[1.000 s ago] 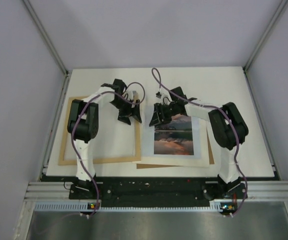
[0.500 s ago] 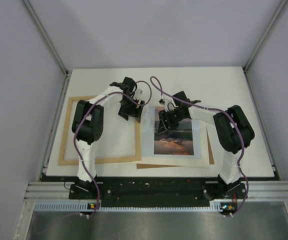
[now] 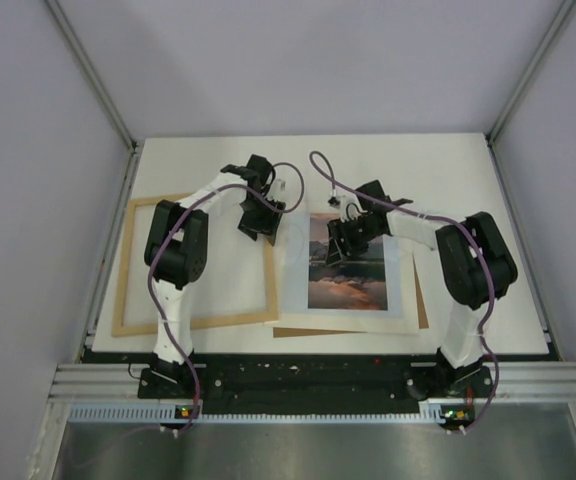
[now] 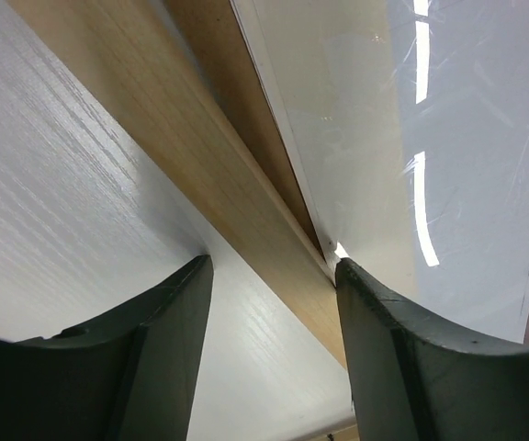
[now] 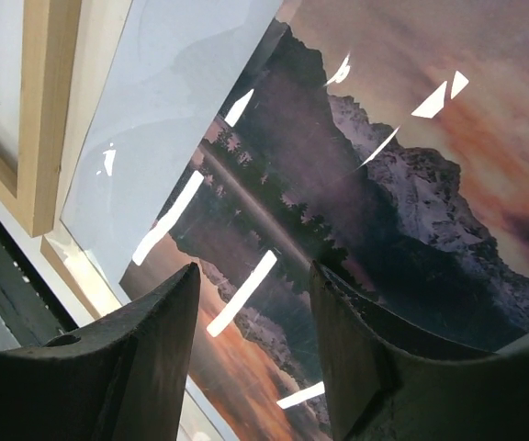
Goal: Take the photo out of the frame
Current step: Move the photo frame item to the center of the board.
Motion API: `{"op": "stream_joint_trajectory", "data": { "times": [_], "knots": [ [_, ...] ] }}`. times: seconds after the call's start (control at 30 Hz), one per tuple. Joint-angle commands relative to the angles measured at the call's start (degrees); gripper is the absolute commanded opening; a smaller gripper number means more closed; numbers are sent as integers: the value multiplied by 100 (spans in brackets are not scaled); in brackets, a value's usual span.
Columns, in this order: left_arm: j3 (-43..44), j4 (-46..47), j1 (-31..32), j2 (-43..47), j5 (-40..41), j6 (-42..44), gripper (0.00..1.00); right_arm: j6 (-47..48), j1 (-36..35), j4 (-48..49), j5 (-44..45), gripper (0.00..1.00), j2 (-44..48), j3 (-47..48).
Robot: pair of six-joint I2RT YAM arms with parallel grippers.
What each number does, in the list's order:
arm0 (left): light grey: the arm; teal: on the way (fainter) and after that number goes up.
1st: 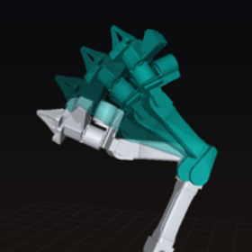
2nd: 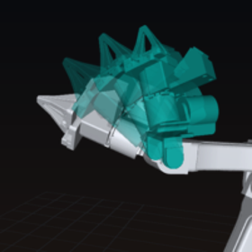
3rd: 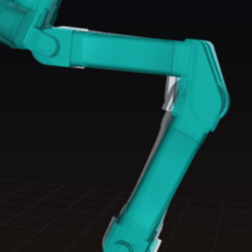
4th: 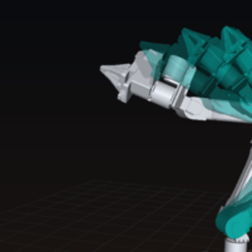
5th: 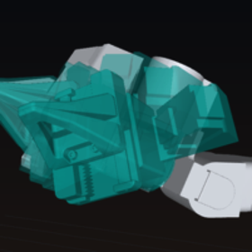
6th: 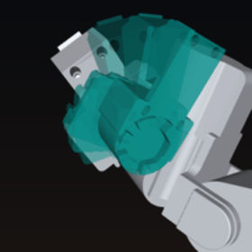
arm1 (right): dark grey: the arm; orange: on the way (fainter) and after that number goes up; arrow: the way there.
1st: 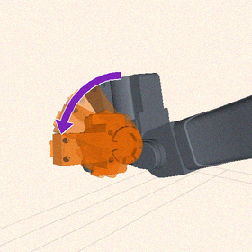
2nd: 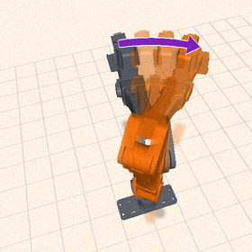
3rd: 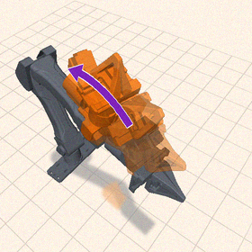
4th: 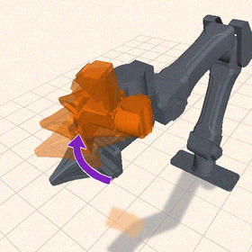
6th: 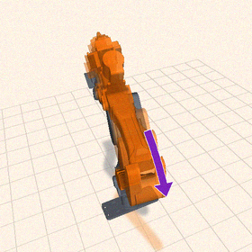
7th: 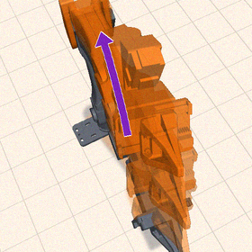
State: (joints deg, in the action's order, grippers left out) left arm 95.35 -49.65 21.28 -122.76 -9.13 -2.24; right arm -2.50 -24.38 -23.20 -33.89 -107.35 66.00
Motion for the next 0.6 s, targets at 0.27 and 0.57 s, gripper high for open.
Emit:
{"op": "stream_joint_trajectory", "data": {
  "times": [0.27, 0.57],
  "knots": [
    [88, -45, 201, -274, 324, 426, 47, 566, 311, -475, 981, 53, -58, -280],
    [335, -273, 360, -407, 464, 584, 36, 812, 460, -598, 1165, 53, -23, -394]
  ]
}}
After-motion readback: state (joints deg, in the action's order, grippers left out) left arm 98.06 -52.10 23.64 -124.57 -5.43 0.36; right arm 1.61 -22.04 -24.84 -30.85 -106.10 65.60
